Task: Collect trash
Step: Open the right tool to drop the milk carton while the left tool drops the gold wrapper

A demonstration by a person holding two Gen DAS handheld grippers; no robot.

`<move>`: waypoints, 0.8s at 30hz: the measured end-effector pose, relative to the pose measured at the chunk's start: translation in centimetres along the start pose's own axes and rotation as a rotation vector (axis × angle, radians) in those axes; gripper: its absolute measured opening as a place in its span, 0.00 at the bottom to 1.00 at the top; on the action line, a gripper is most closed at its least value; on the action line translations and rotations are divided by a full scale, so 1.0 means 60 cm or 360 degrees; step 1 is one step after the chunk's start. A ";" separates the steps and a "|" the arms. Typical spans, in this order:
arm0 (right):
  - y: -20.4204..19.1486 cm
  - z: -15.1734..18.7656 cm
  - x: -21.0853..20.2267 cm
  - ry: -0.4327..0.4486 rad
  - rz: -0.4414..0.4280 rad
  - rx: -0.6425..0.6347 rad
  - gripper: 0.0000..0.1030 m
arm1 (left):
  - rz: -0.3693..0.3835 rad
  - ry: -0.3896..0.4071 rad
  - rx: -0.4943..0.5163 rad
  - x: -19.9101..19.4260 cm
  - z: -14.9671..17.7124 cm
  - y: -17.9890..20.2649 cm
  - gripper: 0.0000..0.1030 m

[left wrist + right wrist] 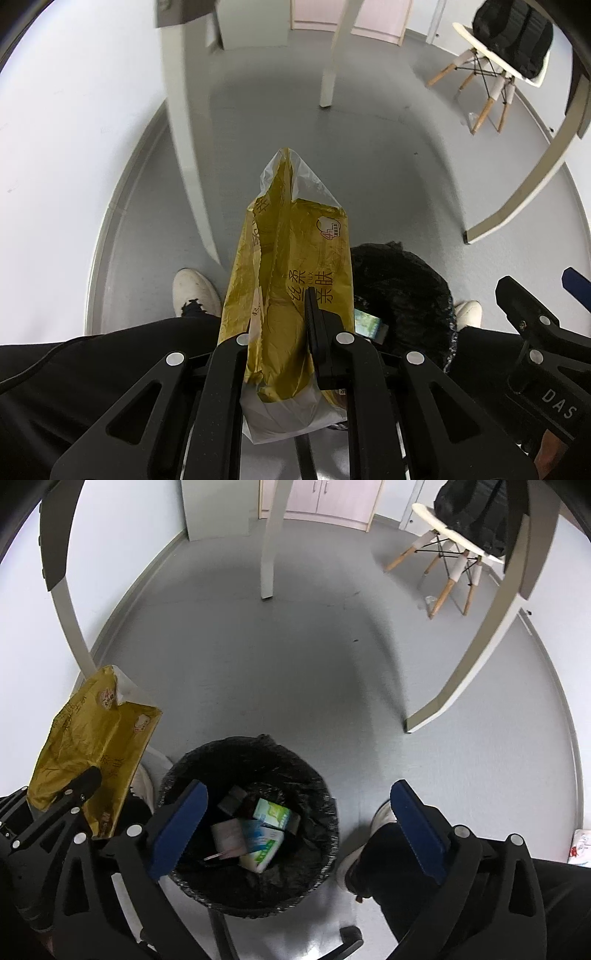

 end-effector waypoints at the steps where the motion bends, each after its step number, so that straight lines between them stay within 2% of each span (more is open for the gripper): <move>1: 0.009 0.001 -0.002 0.0007 0.0017 0.0000 0.92 | 0.0000 -0.0002 0.0011 0.002 0.002 0.006 0.10; 8: 0.081 0.014 -0.005 0.0011 0.0091 0.0122 0.92 | 0.0044 -0.0010 0.0127 0.002 0.009 0.072 0.10; 14: 0.135 0.029 0.002 -0.0033 0.0093 0.0273 0.92 | 0.0063 -0.0012 0.0237 0.006 0.019 0.114 0.11; 24: 0.138 0.030 0.006 -0.0039 0.0076 0.0272 0.92 | 0.0053 -0.0028 0.0277 0.009 0.024 0.120 0.17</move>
Point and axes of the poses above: each gripper's, at about its wrist camera, not at the fingertips, and x roughly the way its jaws point, y to its right, z to its underside, the point moved 9 cm from there along x, roughly the way its jaws point, and after that the axes turned 7 degrees about -y, right-handed, at the moved point
